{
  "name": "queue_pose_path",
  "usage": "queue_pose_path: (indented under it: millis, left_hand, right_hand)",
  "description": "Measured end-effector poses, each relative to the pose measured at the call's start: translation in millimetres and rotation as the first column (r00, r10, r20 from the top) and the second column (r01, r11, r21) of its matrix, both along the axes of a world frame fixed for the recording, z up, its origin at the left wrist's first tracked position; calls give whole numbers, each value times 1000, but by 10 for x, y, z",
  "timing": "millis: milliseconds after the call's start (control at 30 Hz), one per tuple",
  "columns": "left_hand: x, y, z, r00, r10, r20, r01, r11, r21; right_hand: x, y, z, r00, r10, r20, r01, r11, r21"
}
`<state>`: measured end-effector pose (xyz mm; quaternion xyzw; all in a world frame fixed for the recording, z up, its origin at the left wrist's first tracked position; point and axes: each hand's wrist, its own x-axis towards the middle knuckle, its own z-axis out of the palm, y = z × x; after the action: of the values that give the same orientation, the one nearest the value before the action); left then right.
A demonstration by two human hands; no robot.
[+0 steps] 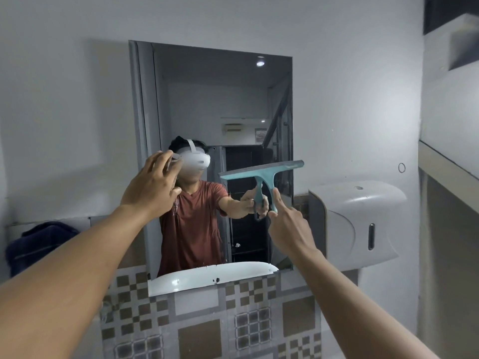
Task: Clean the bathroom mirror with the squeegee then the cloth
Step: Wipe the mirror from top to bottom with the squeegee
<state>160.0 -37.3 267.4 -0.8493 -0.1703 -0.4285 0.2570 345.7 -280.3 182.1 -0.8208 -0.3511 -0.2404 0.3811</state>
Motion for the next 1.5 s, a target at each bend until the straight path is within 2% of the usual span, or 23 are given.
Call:
queue_pose_path:
  millis: [300,567,800,1000,1133,1333,1500]
  left_hand:
    - [-38,-6,36,1000,14,-14,-14,1000,22]
    - [-78,-17,242,999,38,14,-39,994,104]
    - [-95,38,374,998,70,-9,-69,993,92]
    - [-98,57,405,997,81,-18,-79,993,85]
    - [-137,71,501,997,71,-9,-69,990,123]
    - [-146,131,578,996,80,-27,-78,994,79]
    - [-159,146,592,996,80,-42,-77,995,70]
  right_hand:
    - [-148,152,-204,996,-2,-88,5,999,36]
    - [-194,207,-171,982,97,-161,-84,993,84]
    - [-459,372,-243,922,197,-333,-126,967,222]
    - [-661,485,-302,860,320,-398,-183,921,344]
    - [-823,619,-319,844,362,-396,-205,900,385]
    - [-1092,853,-351,797,464,-386,-248,835,492]
    - [-1308,1005,-504,762,534,-365,-352,816,459]
